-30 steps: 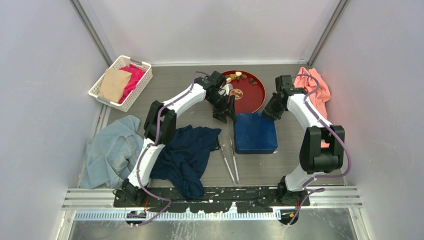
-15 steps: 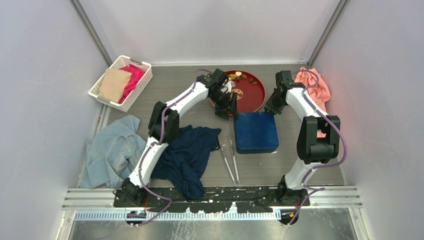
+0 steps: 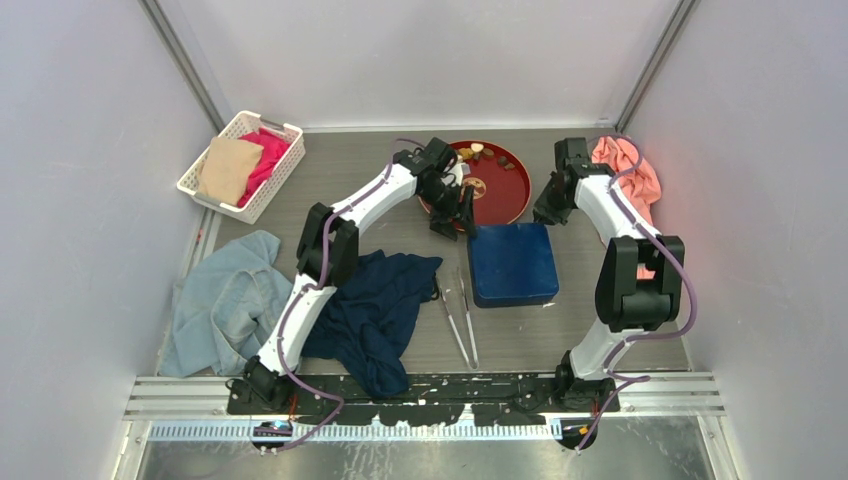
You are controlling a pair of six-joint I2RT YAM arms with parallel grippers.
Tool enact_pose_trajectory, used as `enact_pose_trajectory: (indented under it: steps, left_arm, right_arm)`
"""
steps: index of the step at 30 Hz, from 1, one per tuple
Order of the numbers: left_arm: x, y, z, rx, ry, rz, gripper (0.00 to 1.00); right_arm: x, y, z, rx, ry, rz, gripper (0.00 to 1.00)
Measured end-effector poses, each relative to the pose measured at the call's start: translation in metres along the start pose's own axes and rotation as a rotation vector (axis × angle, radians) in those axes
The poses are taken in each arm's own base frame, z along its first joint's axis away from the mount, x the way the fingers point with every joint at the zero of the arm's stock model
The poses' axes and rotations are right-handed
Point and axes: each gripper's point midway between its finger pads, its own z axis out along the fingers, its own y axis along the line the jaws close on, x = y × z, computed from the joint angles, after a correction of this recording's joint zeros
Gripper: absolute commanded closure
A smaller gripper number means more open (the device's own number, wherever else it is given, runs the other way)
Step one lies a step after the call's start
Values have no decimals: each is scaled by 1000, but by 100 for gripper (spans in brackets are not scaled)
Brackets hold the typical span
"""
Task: Pack the chocolate
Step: Close the box lid on the packing box.
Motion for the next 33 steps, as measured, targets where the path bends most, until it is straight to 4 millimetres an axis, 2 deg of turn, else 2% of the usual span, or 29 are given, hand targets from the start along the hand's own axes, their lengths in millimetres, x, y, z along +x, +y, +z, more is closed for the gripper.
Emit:
enact_pose_trajectory:
  steps: [6,12,15,22,25,28,30,33]
  left_arm:
    - [0,1,0,0,1,-5,43]
    - [0,1,1,1,2,-9,43]
    - [1,2,1,9,8,-27,44]
    - [1,2,1,19,13,-37,44]
    - [1,2,1,20,14,-39,44]
    - [2,2,1,24,19,-41,44]
    - [6,2,1,30,33,-47,44]
    - [6,2,1,32,34,-47,44]
  right_arm:
    - [-2,20,-7,-56,-11,-17,89]
    - [32,62,-9,-133,40,-105,91]
    - [42,77,-10,-158,57,-137,91]
    - [34,94,-20,-196,26,-148,92]
    - [41,94,-8,-189,42,-150,95]
    - [59,92,18,-158,100,-157,96]
    - [62,95,36,-153,108,-160,95]
    - [61,94,33,-143,106,-166,95]
